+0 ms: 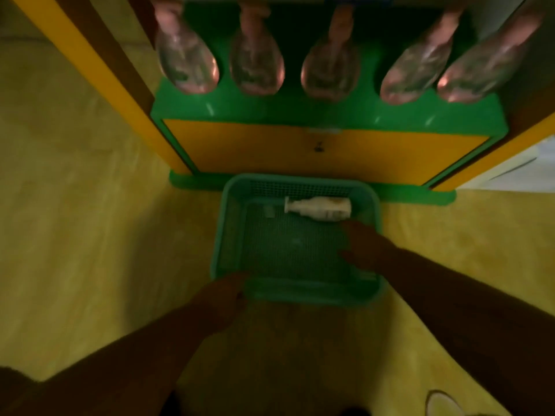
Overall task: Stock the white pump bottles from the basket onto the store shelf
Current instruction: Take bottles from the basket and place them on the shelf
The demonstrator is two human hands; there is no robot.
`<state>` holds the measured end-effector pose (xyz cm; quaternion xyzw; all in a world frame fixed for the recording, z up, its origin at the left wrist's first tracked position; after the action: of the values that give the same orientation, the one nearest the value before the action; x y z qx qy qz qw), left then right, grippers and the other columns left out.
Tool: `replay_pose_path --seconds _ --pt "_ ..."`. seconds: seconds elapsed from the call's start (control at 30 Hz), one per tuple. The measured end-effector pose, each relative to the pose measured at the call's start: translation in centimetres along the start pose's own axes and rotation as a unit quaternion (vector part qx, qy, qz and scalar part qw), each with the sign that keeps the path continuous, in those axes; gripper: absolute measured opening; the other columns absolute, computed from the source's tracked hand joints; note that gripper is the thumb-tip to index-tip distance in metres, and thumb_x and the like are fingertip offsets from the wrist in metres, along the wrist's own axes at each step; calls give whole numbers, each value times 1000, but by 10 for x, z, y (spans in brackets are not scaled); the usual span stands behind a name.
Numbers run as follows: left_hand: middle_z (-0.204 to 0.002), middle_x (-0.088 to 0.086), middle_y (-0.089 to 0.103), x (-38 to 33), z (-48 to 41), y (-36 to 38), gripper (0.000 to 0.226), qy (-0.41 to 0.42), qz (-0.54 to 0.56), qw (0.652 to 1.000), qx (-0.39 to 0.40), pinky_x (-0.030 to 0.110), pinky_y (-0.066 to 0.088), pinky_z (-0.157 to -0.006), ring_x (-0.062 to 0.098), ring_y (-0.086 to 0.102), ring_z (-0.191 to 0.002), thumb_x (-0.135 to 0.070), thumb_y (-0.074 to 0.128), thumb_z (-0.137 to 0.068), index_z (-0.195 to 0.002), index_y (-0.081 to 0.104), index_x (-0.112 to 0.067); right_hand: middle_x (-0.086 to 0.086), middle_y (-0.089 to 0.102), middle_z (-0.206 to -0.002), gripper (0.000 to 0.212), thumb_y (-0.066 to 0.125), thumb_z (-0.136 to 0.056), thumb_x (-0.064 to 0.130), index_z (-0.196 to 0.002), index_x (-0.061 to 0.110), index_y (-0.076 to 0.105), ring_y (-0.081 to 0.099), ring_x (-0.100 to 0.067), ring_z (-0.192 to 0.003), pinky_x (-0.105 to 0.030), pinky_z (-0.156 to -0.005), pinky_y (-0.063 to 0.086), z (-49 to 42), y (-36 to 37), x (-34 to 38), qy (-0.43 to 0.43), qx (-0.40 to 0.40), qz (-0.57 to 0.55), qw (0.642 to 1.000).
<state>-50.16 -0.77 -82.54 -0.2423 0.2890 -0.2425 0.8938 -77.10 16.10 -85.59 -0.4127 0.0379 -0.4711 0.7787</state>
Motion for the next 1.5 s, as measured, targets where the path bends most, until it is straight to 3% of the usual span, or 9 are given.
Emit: replay_pose_path --seconds 0.37,0.53,0.63,0.83,1.0,1.1,1.23,1.33,1.5 --pt "-165 -1 14 32 8 21 62 6 -44 999 -16 14 5 -107 16 17 -151 -19 42 -103 -158 12 -23 -20 21 -163 98 73 -87 35 -161 16 11 27 -42 -147 -54 -117 33 -93 6 0 45 -108 102 988" --pt "-159 4 32 28 -5 17 61 23 -108 993 -28 33 14 -121 22 33 -145 -19 44 -99 -157 24 -20 -21 23 -163 84 56 -93 52 -160 18 19 22 -44 -148 -54 -121 22 -95 20 -6 64 -79 110 989" --pt "-154 1 42 23 -14 5 57 -3 -129 990 -49 47 12 -121 20 41 -139 -24 42 -99 -154 26 -25 -22 36 -157 87 66 -90 49 -157 11 25 39 -40 -141 -47 -111 38 -89 23 -1 87 -64 -5 994" --pt "-157 1 38 -12 -23 -29 55 13 4 997 -71 25 32 -109 17 44 -135 -26 44 -103 -155 26 -27 -11 50 -149 98 80 -73 58 -151 16 38 58 -28 -125 -41 -98 52 -57 11 18 17 -2 -227 974" --pt "-132 -15 55 -90 0 -80 44 108 237 956 -134 6 49 -67 -12 58 -92 -30 48 -101 -145 42 -35 -5 67 -128 77 80 -68 45 -135 24 49 71 -20 -107 -38 -90 60 33 -40 69 -74 42 -481 873" --pt "-122 -24 59 -136 41 -114 40 178 362 896 -187 8 53 -78 -15 60 -102 -32 54 -97 -137 50 -30 -8 71 -126 81 83 -68 50 -135 17 53 72 -25 -112 -40 -90 60 93 -75 84 -104 17 -585 804" --pt "-123 -18 65 -184 92 -151 64 244 422 851 -194 21 58 -78 -1 66 -108 -49 61 -78 -138 49 -33 -12 66 -136 36 48 -104 33 -135 18 59 71 -25 -115 -41 -92 58 151 -128 99 -121 -43 -654 746" --pt "-117 -16 71 -216 121 -181 62 287 459 821 -182 17 58 -73 0 70 -102 -39 59 -78 -138 52 -28 -14 70 -130 44 44 -97 25 -139 15 55 68 -30 -119 -44 -98 57 204 -166 120 -166 -103 -707 680" --pt "-95 -21 76 -264 153 -222 35 362 500 769 -165 14 56 -67 0 73 -90 -27 53 -78 -113 61 -29 -5 76 -118 50 61 -82 29 -131 21 59 73 -20 -109 -31 -87 60 263 -216 132 -217 -229 -647 694"
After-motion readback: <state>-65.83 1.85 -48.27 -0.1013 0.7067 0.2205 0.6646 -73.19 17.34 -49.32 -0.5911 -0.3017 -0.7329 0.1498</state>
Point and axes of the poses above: each hand's wrist, its own z-axis away from the middle knuckle, its own y-axis out of the palm, x = y × z, the point moved 3 cm from there along -z, towards the middle knuckle
